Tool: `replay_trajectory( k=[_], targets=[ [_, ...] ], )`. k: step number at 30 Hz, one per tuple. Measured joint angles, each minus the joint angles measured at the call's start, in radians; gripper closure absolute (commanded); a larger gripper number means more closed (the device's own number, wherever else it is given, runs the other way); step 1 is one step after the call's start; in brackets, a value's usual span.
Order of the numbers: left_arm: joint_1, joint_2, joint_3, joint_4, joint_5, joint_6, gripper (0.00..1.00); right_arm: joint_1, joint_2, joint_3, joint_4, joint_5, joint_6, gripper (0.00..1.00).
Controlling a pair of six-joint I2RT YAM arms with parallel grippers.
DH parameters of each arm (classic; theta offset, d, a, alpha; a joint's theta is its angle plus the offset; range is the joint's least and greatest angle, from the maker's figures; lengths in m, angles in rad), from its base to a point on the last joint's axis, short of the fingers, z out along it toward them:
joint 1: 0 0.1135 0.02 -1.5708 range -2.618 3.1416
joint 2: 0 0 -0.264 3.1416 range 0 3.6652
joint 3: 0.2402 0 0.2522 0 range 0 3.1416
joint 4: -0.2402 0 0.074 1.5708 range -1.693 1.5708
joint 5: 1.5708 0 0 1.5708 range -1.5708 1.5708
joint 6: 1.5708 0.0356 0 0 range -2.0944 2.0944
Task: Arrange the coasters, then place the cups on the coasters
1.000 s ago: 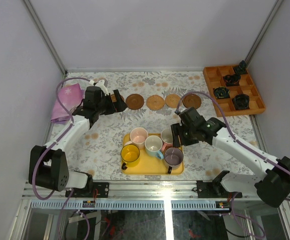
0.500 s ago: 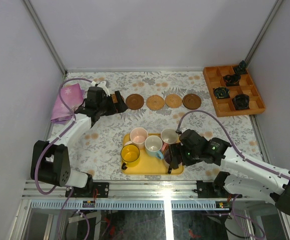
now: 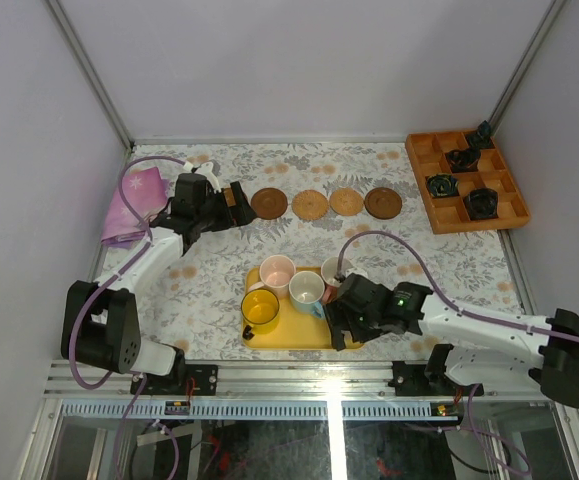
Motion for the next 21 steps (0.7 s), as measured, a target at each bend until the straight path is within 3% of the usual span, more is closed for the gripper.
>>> replay_trajectory(
  k=[7, 21],
  targets=[
    [0.000, 0.000, 0.000, 0.000, 0.000, 0.000, 0.00, 0.024, 0.080, 0.000, -0.053, 0.083, 0.095, 0.01],
    [0.000, 0.000, 0.000, 0.000, 0.000, 0.000, 0.00, 0.052, -0.016, -0.018, -0.087, 0.178, 0.219, 0.44]
  ],
)
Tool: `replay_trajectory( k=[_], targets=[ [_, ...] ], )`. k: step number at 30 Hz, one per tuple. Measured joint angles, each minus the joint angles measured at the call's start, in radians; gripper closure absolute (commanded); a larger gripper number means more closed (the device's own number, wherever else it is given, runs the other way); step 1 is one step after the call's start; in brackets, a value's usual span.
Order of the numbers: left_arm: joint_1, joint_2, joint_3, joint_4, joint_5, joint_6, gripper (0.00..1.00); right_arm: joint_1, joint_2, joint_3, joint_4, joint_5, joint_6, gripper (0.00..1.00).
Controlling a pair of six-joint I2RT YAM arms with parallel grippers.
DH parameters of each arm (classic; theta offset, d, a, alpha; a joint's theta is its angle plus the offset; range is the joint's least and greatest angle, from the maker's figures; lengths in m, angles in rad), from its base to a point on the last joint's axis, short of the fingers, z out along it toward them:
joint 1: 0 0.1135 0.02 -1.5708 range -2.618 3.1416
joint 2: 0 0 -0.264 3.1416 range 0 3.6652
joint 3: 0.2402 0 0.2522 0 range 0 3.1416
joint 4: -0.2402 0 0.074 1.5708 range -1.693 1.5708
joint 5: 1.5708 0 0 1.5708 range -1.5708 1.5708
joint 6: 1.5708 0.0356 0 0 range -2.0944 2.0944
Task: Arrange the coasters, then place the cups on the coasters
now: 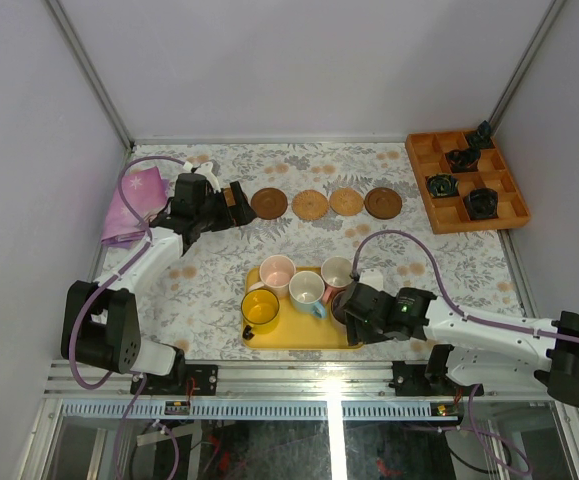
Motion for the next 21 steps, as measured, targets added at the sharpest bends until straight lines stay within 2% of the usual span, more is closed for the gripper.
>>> replay_trajectory(
  k=[3, 5, 6, 9, 12, 21],
  targets=[
    [0.000, 0.000, 0.000, 0.000, 0.000, 0.000, 0.00, 0.003, 0.010, -0.002, 0.019, -0.001, -0.002, 0.46],
    [0.000, 0.000, 0.000, 0.000, 0.000, 0.000, 0.00, 0.005, 0.023, -0.003, 0.031, -0.001, -0.004, 0.52],
    [0.000, 0.000, 0.000, 0.000, 0.000, 0.000, 0.00, 0.012, 0.034, -0.006, 0.044, -0.001, -0.007, 0.62],
    [0.000, 0.000, -0.002, 0.001, 0.000, 0.000, 0.00, 0.017, 0.034, -0.012, 0.060, -0.005, -0.008, 0.77],
    [0.000, 0.000, -0.005, 0.000, 0.005, 0.005, 0.00, 0.023, 0.028, -0.017, 0.068, 0.013, -0.010, 0.99],
    [0.000, 0.000, -0.007, -0.001, 0.062, 0.049, 0.00, 0.068, -0.013, -0.030, 0.042, 0.045, 0.014, 1.00]
  ],
)
